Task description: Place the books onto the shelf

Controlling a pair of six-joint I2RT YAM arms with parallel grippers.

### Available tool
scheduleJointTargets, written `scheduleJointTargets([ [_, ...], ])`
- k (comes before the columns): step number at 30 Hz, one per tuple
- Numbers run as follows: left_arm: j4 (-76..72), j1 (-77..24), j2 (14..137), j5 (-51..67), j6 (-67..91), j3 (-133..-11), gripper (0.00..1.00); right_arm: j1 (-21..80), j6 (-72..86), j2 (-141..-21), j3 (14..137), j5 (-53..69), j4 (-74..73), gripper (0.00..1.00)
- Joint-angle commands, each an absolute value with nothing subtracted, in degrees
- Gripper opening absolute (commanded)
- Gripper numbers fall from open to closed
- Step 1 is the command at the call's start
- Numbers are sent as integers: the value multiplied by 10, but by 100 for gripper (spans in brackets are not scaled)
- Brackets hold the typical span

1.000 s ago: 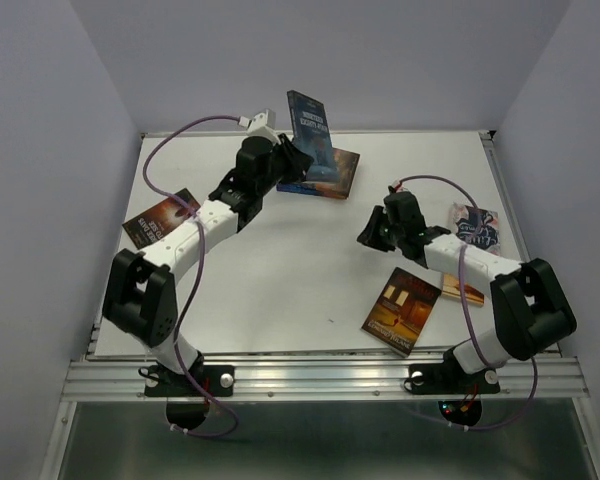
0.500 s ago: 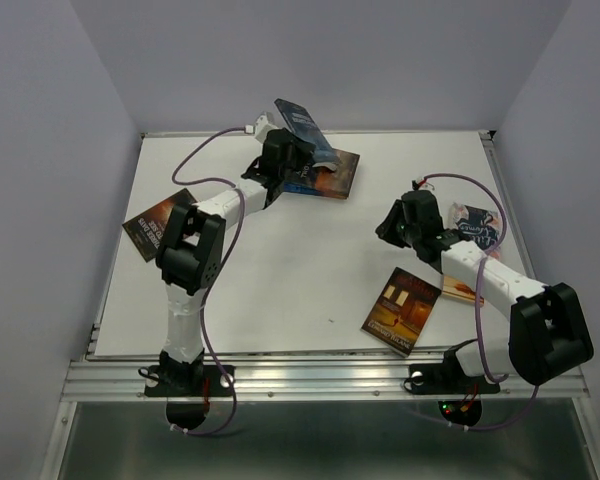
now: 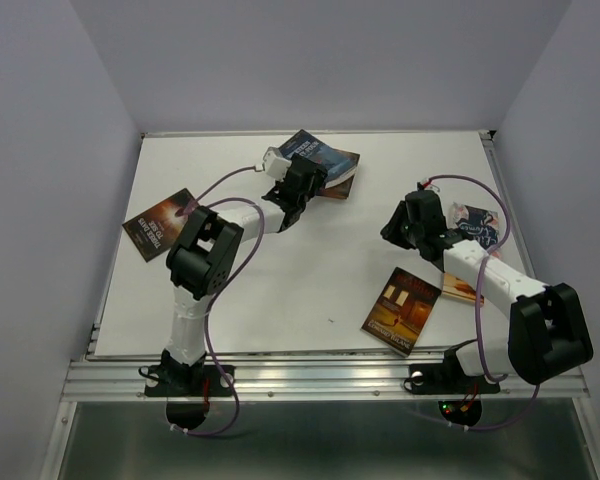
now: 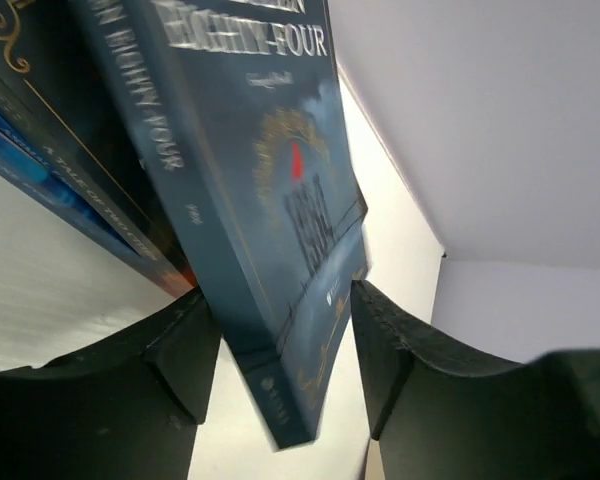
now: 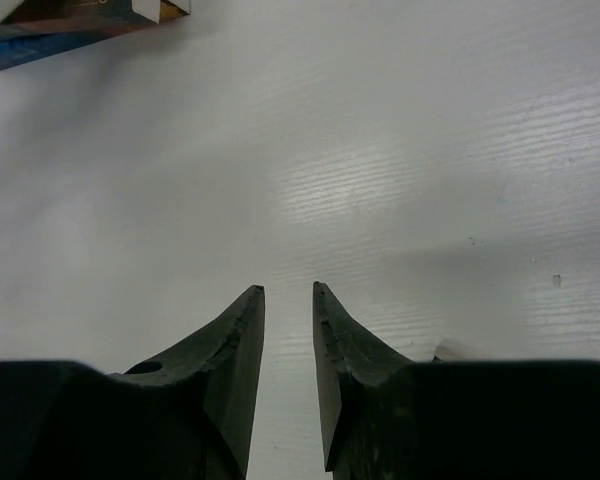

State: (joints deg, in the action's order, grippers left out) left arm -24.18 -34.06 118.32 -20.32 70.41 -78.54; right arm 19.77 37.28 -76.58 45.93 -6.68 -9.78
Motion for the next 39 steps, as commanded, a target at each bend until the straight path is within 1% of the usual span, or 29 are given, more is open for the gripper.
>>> scheduleJointTargets([
  [1, -252, -352, 1149, -225, 696, -832, 70, 192, 363, -772, 454, -71, -93, 32],
  [3, -233, -358, 1152, -222, 701, -837, 74, 187, 362, -775, 452, -69, -93, 32],
  [4, -222, -364, 1151, -228, 705, -839, 79, 187, 362, -775, 451, -64, -93, 33],
  [5, -216, -364, 1150, -234, 704, -842, 96, 187, 361, -776, 450, -62, -94, 33],
  [6, -210, -369, 1147, -239, 700, -845, 99, 187, 361, -776, 449, -62, -94, 33],
  [9, -184, -371, 1129, -243, 690, -840, 99, 182, 362, -774, 442, -60, -94, 36],
  [11, -164, -371, 1117, -222, 673, -840, 99, 182, 357, -776, 442, -60, -94, 38],
  [12, -156, -371, 1116, -195, 662, -845, 99, 182, 351, -780, 442, -58, -94, 40],
  [14, -123, -371, 1111, -165, 643, -853, 99, 182, 331, -786, 453, -37, -93, 51],
  [15, -110, -371, 1107, -143, 609, -859, 99, 182, 297, -797, 460, -23, -92, 60],
  [16, -79, -371, 1094, -140, 598, -858, 99, 182, 277, -805, 468, -10, -92, 78],
  [18, -73, -370, 1071, -128, 554, -826, 99, 182, 214, -829, 496, 41, -91, 100],
  [21, -44, -369, 1014, -138, 521, -770, 99, 182, 175, -856, 546, 83, -91, 100],
  [22, -33, -367, 995, -161, 523, -753, 99, 182, 152, -873, 560, 90, -95, 100],
  [23, -32, -362, 958, -180, 519, -714, 99, 189, 127, -881, 574, 89, -98, 100],
  [25, -26, -346, 907, -180, 528, -680, 99, 208, 104, -908, 617, 74, -105, 100],
  [27, -9, -296, 883, -164, 540, -644, 99, 222, 88, -934, 665, 50, -113, 100],
  [28, -1, -275, 862, -162, 546, -633, 99, 232, 89, -966, 682, 36, -117, 100],
  [31, 34, -214, 825, -198, 551, -588, 99, 260, 91, -1013, 745, -1, -124, 100],
  [35, 65, -130, 786, -206, 565, -536, 99, 275, 101, -1092, 816, -60, -135, 100],
  [36, 66, -91, 780, -193, 563, -528, 99, 275, 97, -1101, 827, -69, -138, 100],
  [39, 76, -41, 760, -189, 567, -499, 99, 280, 89, -1136, 869, -99, -147, 100],
])
